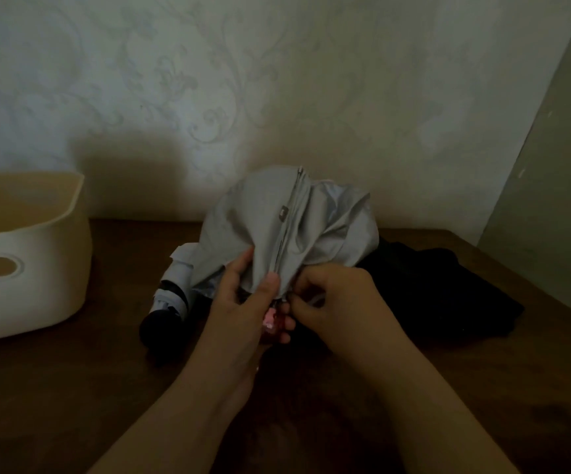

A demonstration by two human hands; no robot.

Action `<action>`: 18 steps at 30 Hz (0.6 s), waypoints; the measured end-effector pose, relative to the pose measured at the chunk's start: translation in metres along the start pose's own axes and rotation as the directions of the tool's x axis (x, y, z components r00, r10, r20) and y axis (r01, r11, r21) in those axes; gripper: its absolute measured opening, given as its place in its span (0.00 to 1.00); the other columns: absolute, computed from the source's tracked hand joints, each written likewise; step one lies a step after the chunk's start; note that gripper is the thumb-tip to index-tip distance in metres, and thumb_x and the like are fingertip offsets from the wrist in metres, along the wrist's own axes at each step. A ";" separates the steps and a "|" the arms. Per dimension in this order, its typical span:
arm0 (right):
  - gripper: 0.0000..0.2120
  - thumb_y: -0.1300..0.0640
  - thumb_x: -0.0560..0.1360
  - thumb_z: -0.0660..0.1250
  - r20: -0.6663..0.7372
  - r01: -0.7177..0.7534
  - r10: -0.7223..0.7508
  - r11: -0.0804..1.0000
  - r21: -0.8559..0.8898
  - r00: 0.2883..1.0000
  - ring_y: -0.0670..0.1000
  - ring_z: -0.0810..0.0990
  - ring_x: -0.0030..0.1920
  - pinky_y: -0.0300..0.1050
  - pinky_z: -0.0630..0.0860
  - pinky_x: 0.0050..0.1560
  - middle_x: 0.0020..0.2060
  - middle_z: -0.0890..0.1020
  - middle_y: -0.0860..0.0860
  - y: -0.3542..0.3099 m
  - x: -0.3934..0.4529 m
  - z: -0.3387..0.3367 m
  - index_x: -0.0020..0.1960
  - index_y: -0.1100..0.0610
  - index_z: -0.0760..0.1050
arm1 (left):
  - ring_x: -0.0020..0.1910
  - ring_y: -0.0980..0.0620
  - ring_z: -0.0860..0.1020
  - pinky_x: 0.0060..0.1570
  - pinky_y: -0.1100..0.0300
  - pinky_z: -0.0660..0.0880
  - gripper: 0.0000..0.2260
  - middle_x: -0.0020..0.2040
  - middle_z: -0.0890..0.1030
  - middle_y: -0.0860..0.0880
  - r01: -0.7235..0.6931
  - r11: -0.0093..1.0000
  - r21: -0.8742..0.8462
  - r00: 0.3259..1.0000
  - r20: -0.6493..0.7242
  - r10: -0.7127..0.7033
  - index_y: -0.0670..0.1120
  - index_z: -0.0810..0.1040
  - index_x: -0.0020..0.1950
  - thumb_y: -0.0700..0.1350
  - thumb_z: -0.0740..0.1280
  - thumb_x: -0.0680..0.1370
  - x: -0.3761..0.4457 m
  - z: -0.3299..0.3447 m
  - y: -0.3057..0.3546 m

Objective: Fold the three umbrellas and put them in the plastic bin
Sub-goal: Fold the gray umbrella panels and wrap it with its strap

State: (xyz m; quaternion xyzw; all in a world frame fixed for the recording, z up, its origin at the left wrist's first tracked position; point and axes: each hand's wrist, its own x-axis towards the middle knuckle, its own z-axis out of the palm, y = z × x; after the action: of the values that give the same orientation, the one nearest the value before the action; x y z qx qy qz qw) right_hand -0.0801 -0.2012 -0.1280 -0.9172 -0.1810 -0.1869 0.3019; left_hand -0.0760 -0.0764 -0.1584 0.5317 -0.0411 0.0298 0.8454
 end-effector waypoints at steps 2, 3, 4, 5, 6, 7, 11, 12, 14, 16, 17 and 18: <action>0.06 0.57 0.74 0.67 -0.037 0.030 -0.030 1.000 -0.001 0.999 0.48 0.79 0.40 0.47 0.77 0.44 0.38 0.81 0.51 -0.001 0.000 0.004 0.40 0.57 0.77 | 0.25 0.53 0.75 0.22 0.62 0.72 0.18 0.29 0.78 0.47 0.061 0.996 -0.058 0.998 0.027 -0.060 0.57 0.70 0.65 0.43 0.63 0.77 0.002 -0.002 0.001; 0.06 0.57 0.74 0.67 -0.049 0.023 -0.023 1.000 0.013 0.999 0.48 0.79 0.39 0.47 0.77 0.43 0.37 0.81 0.51 -0.001 -0.001 0.006 0.39 0.58 0.76 | 0.24 0.53 0.75 0.22 0.62 0.72 0.18 0.29 0.77 0.47 0.095 0.992 -0.081 0.995 0.047 -0.091 0.57 0.70 0.66 0.43 0.63 0.77 0.003 -0.003 0.002; 0.06 0.57 0.74 0.67 -0.058 0.008 -0.005 0.999 0.042 0.998 0.47 0.79 0.39 0.45 0.77 0.42 0.37 0.80 0.50 -0.001 -0.001 0.007 0.39 0.58 0.76 | 0.24 0.53 0.75 0.22 0.63 0.72 0.19 0.28 0.77 0.47 0.126 0.987 -0.104 0.991 0.068 -0.119 0.56 0.70 0.67 0.43 0.63 0.78 0.003 -0.004 0.003; 0.06 0.58 0.74 0.68 -0.070 -0.011 0.017 0.997 0.079 0.997 0.46 0.79 0.38 0.43 0.77 0.41 0.36 0.80 0.50 -0.001 -0.002 0.009 0.39 0.58 0.76 | 0.24 0.53 0.75 0.22 0.64 0.72 0.19 0.28 0.77 0.47 0.153 0.980 -0.127 0.986 0.089 -0.143 0.56 0.70 0.68 0.42 0.63 0.78 0.003 -0.006 0.004; 0.06 0.58 0.73 0.68 -0.091 -0.030 0.041 0.992 0.121 0.995 0.45 0.78 0.37 0.40 0.76 0.40 0.36 0.80 0.49 -0.001 -0.002 0.010 0.38 0.57 0.76 | 0.23 0.53 0.74 0.22 0.65 0.72 0.19 0.28 0.77 0.47 0.176 0.973 -0.152 0.981 0.104 -0.161 0.55 0.70 0.68 0.42 0.63 0.78 0.004 -0.006 0.005; 0.07 0.59 0.73 0.68 -0.122 -0.053 0.074 0.984 0.170 0.990 0.44 0.78 0.36 0.36 0.75 0.37 0.34 0.80 0.49 -0.001 -0.002 0.011 0.37 0.58 0.76 | 0.23 0.54 0.74 0.22 0.65 0.71 0.19 0.28 0.77 0.47 0.192 0.966 -0.174 0.978 0.112 -0.174 0.55 0.70 0.67 0.42 0.63 0.78 0.004 -0.006 0.005; 0.11 0.60 0.72 0.67 -0.240 -0.189 0.353 0.835 0.517 0.904 0.42 0.72 0.27 0.34 0.69 0.29 0.26 0.76 0.47 -0.002 -0.001 0.022 0.32 0.58 0.72 | 0.23 0.54 0.74 0.21 0.63 0.71 0.19 0.28 0.77 0.47 0.118 0.976 -0.182 0.993 0.018 -0.117 0.58 0.69 0.67 0.41 0.62 0.78 0.001 0.001 0.003; 0.12 0.59 0.73 0.67 -0.244 -0.204 0.412 0.783 0.587 0.878 0.41 0.70 0.26 0.35 0.68 0.29 0.25 0.74 0.46 -0.004 -0.001 0.025 0.31 0.57 0.71 | 0.24 0.54 0.74 0.22 0.63 0.71 0.20 0.28 0.77 0.47 0.076 0.984 -0.162 0.997 -0.017 -0.080 0.59 0.69 0.66 0.41 0.62 0.78 0.000 0.002 0.002; 0.11 0.60 0.73 0.67 -0.227 -0.214 0.428 0.761 0.612 0.875 0.40 0.72 0.26 0.33 0.68 0.29 0.26 0.75 0.45 -0.009 -0.002 0.028 0.33 0.56 0.71 | 0.25 0.54 0.75 0.23 0.62 0.73 0.20 0.28 0.79 0.50 0.003 0.995 -0.099 0.998 -0.065 -0.009 0.61 0.69 0.66 0.41 0.63 0.78 0.000 0.001 0.002; 0.08 0.59 0.72 0.70 -0.161 -0.214 0.381 0.766 0.606 0.910 0.37 0.76 0.31 0.28 0.69 0.29 0.32 0.77 0.45 -0.016 -0.003 0.028 0.39 0.53 0.71 | 0.27 0.55 0.78 0.27 0.60 0.76 0.21 0.31 0.82 0.56 -0.059 0.998 -0.009 0.994 -0.088 0.058 0.62 0.68 0.66 0.42 0.63 0.78 0.000 -0.001 0.004; 0.08 0.59 0.71 0.71 -0.129 -0.214 0.365 0.759 0.615 0.922 0.35 0.77 0.33 0.26 0.69 0.29 0.36 0.78 0.45 -0.017 -0.003 0.027 0.42 0.52 0.70 | 0.28 0.56 0.79 0.28 0.59 0.78 0.21 0.33 0.82 0.60 -0.088 0.995 0.037 0.992 -0.092 0.091 0.63 0.68 0.66 0.42 0.63 0.78 0.000 -0.001 0.004; 0.10 0.58 0.71 0.71 -0.113 -0.216 0.356 0.758 0.615 0.928 0.35 0.77 0.34 0.26 0.70 0.30 0.38 0.79 0.46 -0.015 -0.002 0.027 0.43 0.51 0.70 | 0.28 0.57 0.79 0.29 0.59 0.78 0.20 0.34 0.82 0.63 -0.109 0.991 0.079 0.989 -0.089 0.116 0.63 0.67 0.65 0.42 0.63 0.78 -0.001 -0.001 0.003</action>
State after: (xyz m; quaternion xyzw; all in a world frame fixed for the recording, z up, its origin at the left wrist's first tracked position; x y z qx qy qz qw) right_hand -0.0826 -0.1738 -0.1417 -0.7664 -0.0518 -0.1739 0.6162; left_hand -0.0775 -0.0743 -0.1557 0.5573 -0.0304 0.1038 0.8233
